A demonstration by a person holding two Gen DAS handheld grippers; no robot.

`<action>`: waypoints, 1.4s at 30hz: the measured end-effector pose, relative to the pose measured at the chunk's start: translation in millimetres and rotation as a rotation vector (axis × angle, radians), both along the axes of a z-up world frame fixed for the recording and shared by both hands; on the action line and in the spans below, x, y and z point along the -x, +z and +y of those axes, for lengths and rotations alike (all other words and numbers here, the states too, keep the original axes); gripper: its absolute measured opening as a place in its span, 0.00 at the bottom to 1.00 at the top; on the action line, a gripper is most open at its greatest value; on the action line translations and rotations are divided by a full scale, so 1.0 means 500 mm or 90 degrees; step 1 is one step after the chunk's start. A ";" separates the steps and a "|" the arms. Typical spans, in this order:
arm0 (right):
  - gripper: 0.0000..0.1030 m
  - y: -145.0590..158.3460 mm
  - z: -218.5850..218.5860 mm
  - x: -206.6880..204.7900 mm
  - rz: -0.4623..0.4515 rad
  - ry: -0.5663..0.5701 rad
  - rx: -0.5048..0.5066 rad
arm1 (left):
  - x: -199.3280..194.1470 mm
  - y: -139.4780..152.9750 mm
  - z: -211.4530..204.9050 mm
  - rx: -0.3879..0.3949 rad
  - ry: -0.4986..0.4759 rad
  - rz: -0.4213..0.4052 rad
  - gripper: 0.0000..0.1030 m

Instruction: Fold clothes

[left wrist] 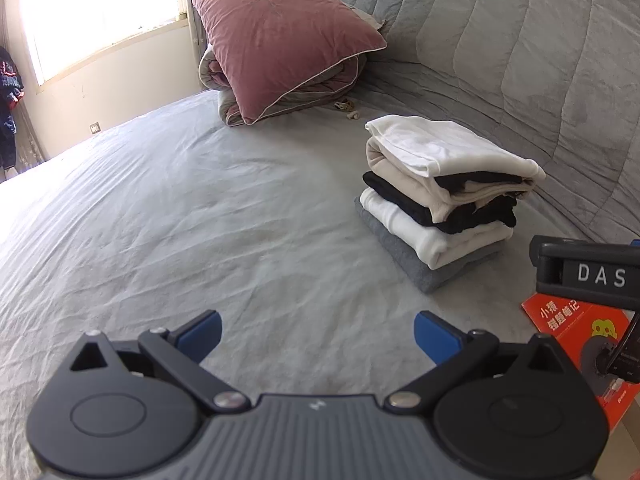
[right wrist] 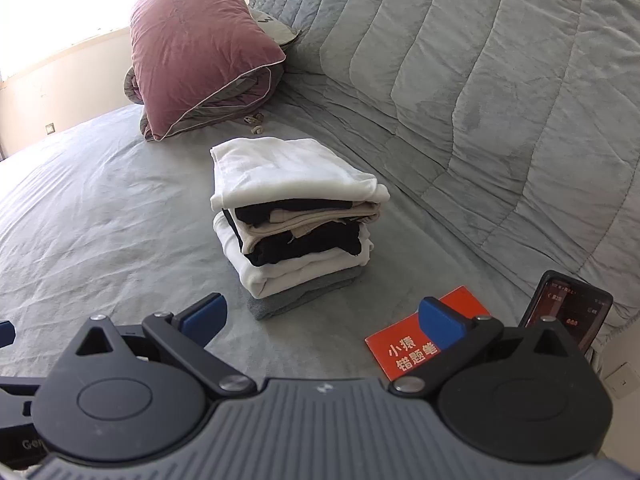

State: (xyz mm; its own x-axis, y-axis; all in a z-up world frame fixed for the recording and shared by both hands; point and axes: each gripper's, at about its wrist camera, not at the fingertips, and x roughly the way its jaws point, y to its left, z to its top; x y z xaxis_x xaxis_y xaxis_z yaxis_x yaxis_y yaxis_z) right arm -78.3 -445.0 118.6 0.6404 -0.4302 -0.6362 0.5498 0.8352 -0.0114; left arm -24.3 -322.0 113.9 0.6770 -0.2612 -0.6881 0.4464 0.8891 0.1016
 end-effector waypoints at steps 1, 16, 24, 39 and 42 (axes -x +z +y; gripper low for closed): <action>1.00 0.000 -0.001 0.001 0.000 -0.001 -0.001 | 0.001 0.000 -0.002 -0.003 0.000 -0.002 0.99; 1.00 0.000 0.000 0.003 0.000 0.001 0.002 | 0.010 0.005 -0.004 0.000 -0.012 -0.001 0.99; 1.00 0.000 0.002 -0.001 0.002 0.009 0.002 | 0.009 0.004 -0.007 -0.001 -0.013 0.000 0.99; 1.00 0.000 0.005 -0.005 0.002 0.009 0.003 | 0.005 0.003 -0.003 0.000 -0.011 0.001 0.99; 1.00 0.000 0.007 -0.005 0.002 0.012 0.005 | 0.006 0.004 -0.001 0.000 -0.012 0.000 0.99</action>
State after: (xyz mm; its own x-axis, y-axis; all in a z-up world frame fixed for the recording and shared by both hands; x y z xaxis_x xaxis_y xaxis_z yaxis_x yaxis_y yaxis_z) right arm -76.0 -441.7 118.8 0.6462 -0.4233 -0.6351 0.5340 0.8453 -0.0201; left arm -27.2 -322.7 115.9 0.6713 -0.2741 -0.6886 0.4637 0.8801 0.1017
